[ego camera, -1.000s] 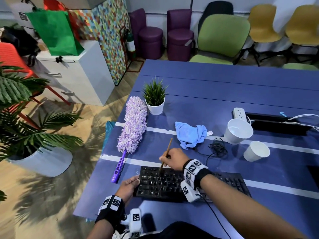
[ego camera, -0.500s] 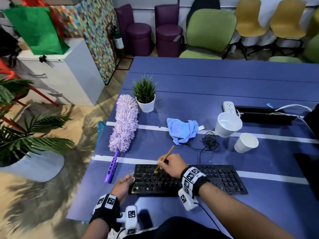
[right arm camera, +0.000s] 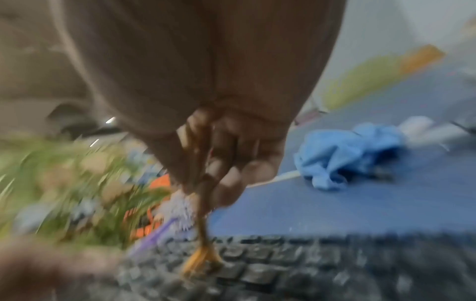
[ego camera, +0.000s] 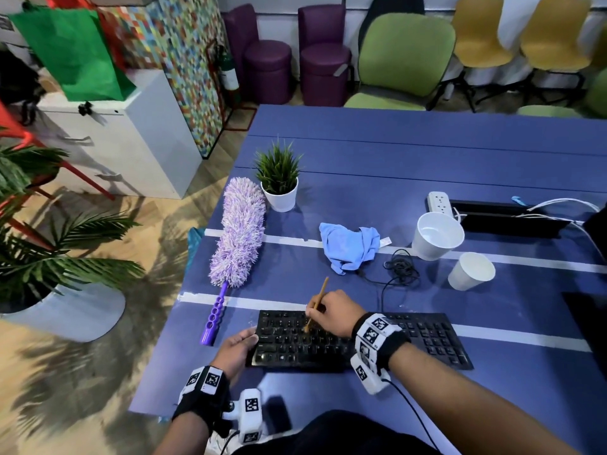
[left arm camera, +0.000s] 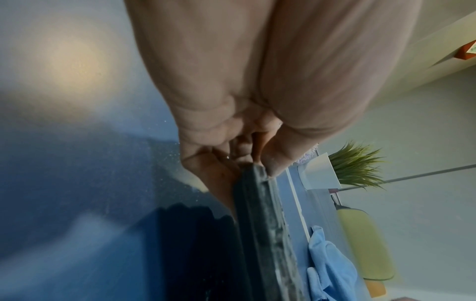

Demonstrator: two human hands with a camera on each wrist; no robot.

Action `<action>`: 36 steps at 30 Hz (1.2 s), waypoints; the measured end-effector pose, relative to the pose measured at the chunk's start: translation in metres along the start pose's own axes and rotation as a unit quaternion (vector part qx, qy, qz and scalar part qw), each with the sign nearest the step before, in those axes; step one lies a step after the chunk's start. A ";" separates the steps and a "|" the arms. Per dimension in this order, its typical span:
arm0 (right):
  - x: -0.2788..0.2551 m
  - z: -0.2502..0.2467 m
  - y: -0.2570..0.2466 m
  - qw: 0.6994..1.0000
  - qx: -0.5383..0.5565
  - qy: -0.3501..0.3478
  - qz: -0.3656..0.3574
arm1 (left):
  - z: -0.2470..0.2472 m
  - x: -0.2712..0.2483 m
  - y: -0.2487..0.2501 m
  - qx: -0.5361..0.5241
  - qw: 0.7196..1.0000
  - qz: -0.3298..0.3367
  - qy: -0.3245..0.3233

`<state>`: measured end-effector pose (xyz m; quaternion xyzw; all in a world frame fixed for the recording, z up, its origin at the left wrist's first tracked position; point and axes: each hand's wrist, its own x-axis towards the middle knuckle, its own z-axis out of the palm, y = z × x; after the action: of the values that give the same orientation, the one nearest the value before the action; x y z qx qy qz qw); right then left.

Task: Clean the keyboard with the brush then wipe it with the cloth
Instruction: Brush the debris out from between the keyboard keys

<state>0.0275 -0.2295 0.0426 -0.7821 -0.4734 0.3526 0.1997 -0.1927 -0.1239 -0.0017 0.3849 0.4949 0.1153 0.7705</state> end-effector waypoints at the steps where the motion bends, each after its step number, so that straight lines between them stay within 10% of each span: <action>1: 0.002 0.000 0.001 0.999 -0.025 0.028 0.000 | 0.001 -0.001 0.000 0.001 1.000 -0.002 -0.002; 16: 0.008 -0.003 -0.019 0.998 0.012 -0.052 -0.016 | 0.002 -0.002 0.007 0.016 1.000 -0.008 -0.004; 20: 0.009 -0.014 -0.003 0.998 -0.007 0.063 0.018 | 0.004 -0.004 0.007 0.014 1.000 -0.003 -0.013; 25: -0.006 -0.014 0.011 1.000 -0.017 -0.006 -0.006 | 0.004 -0.003 0.006 0.006 1.000 -0.002 -0.016; 28: -0.014 -0.015 0.031 0.993 -0.032 0.111 0.012 | 0.004 -0.002 0.006 0.001 1.000 -0.002 -0.022; 33: -0.030 -0.022 0.032 0.998 0.062 -0.001 0.018 | 0.003 0.000 0.006 0.003 1.000 -0.002 -0.018; 36: -0.030 -0.019 0.044 0.996 -0.026 0.067 0.048 | 0.004 -0.001 0.005 0.007 1.000 -0.001 -0.017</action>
<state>0.0586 -0.2762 0.0378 -0.8309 -0.4296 0.2960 0.1932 -0.1886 -0.1228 0.0031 0.3922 0.4825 0.1045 0.7762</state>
